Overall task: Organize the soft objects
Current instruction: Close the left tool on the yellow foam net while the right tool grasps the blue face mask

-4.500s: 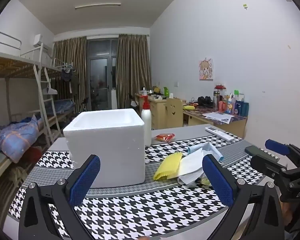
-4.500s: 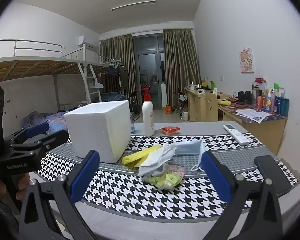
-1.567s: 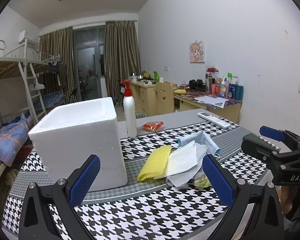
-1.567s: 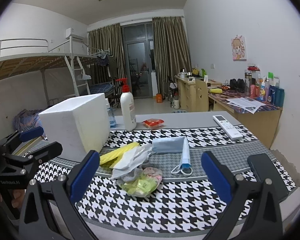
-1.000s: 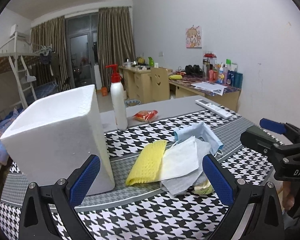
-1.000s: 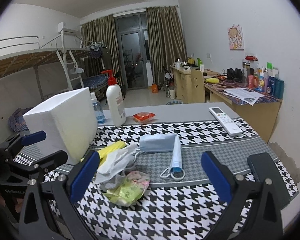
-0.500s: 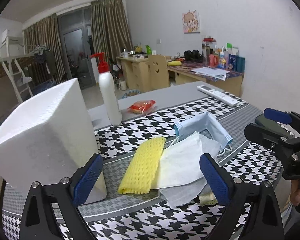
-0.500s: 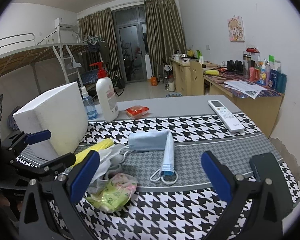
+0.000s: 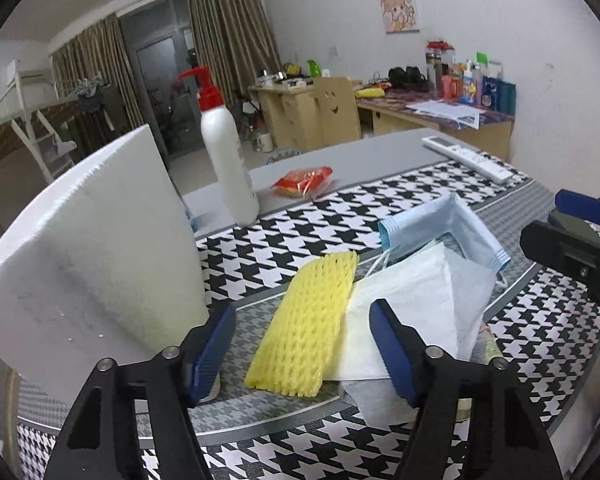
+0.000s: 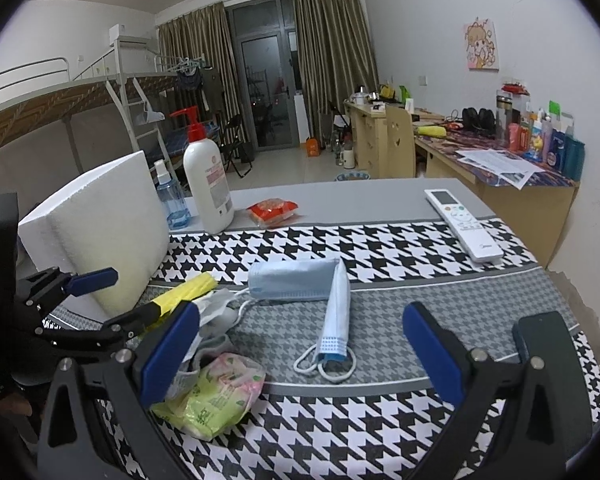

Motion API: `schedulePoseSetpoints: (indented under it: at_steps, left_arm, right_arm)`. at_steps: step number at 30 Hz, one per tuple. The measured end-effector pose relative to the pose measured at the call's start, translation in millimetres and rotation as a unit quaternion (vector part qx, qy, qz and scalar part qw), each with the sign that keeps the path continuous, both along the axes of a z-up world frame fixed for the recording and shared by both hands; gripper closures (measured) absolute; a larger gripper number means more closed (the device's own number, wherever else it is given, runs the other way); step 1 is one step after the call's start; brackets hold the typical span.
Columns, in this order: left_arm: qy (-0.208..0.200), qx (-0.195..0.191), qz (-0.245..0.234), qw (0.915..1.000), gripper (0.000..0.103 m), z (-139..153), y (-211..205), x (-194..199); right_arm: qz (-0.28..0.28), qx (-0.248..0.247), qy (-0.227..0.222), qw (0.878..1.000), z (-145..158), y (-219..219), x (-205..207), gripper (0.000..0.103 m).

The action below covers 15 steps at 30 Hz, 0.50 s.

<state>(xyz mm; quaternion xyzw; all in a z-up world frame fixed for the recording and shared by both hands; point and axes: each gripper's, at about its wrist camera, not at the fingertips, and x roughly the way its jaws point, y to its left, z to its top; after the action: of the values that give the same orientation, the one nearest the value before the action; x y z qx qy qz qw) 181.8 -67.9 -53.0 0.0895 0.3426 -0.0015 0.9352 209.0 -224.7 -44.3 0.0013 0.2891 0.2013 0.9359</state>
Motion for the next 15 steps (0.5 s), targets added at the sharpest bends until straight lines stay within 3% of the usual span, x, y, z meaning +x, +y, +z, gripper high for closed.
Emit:
schedulePoseSetpoints:
  at_steps: [4,15]
  left_arm:
    - [0.020,0.003,-0.003,0.9998,0.036,-8.3,-0.5,6.0]
    - [0.060,-0.005,0.005,0.9981,0.063,-26.2,9.6,19.0]
  right_arm:
    - [-0.001,-0.009,0.015,1.000,-6.0,3.0,9.7,0.000]
    - [-0.008,-0.027,0.050,0.998,-18.3,6.4,29.3,0.000]
